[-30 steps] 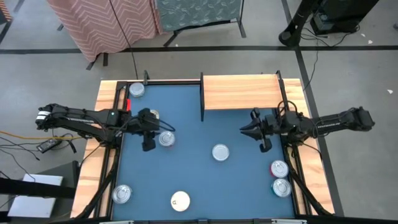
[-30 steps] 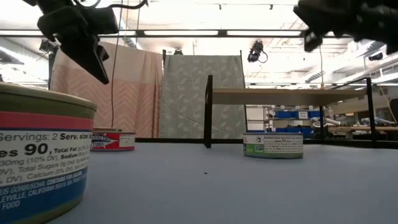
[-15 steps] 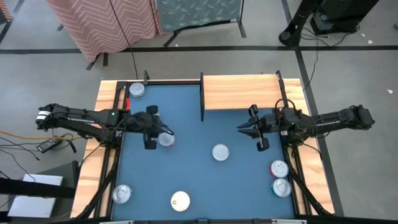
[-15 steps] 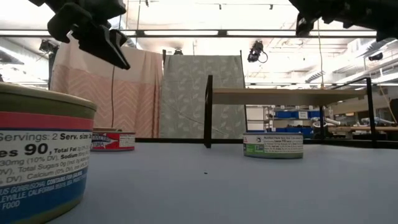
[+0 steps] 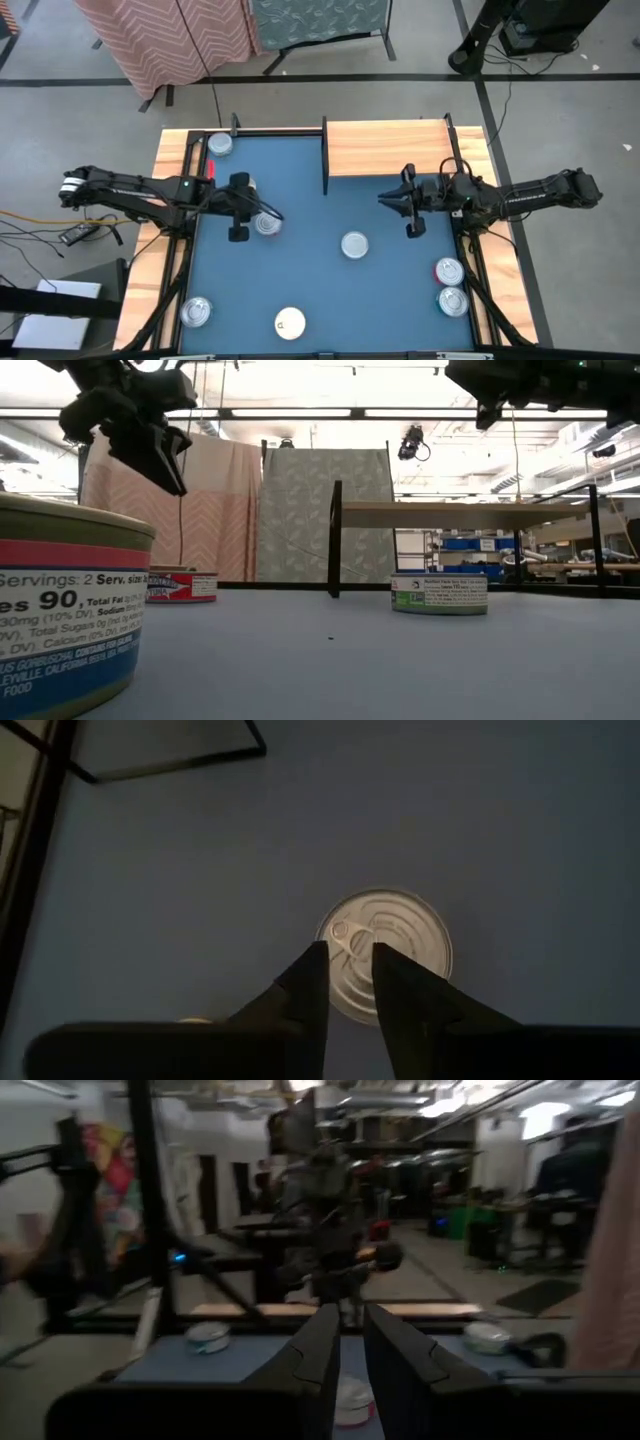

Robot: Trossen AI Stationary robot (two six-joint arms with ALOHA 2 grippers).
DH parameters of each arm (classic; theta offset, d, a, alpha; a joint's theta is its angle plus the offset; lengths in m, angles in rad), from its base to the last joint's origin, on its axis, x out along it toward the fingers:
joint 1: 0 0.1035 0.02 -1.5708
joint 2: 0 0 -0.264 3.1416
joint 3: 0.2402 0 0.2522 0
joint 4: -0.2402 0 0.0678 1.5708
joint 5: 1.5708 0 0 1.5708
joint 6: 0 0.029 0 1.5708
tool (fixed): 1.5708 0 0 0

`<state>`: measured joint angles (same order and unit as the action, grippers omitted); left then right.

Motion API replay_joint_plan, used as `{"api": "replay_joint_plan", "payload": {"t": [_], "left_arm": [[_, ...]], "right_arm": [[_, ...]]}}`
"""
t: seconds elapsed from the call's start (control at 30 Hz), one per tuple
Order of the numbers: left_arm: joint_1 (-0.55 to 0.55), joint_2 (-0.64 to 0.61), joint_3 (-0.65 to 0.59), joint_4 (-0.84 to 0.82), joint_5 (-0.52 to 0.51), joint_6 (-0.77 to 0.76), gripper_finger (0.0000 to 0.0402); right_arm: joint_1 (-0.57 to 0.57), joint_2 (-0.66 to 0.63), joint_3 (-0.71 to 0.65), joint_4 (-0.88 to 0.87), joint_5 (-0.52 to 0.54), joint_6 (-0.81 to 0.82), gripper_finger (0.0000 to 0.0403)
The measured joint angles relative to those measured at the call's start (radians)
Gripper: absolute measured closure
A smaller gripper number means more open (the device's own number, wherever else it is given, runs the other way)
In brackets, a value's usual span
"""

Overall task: Stack canned seafood by type on shelf
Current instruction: Put the left red tuna can on the shelf

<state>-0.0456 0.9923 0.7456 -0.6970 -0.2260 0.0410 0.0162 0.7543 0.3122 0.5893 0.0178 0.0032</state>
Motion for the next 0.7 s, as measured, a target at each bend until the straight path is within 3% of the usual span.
{"api": "replay_joint_plan", "payload": {"t": [0.17,0.3,0.6,0.7], "left_arm": [[0.0,0.022,0.0,-0.005,0.03,-0.026,0.0392],[-0.002,0.03,-0.003,-0.002,0.064,-0.045,0.0396],[-0.003,0.03,-0.014,0.007,0.108,-0.055,0.0399],[-0.003,0.029,-0.054,0.08,0.102,-0.104,0.04]], "right_arm": [[0.0,-0.019,0.0,-0.001,0.008,-0.003,0.0366],[0.0,-0.022,0.0,-0.033,0.008,-0.003,0.0394],[0.0,-0.021,0.0,-0.069,0.018,-0.007,0.0397],[0.0,-0.021,0.0,-0.07,0.017,-0.013,0.0398]]}}
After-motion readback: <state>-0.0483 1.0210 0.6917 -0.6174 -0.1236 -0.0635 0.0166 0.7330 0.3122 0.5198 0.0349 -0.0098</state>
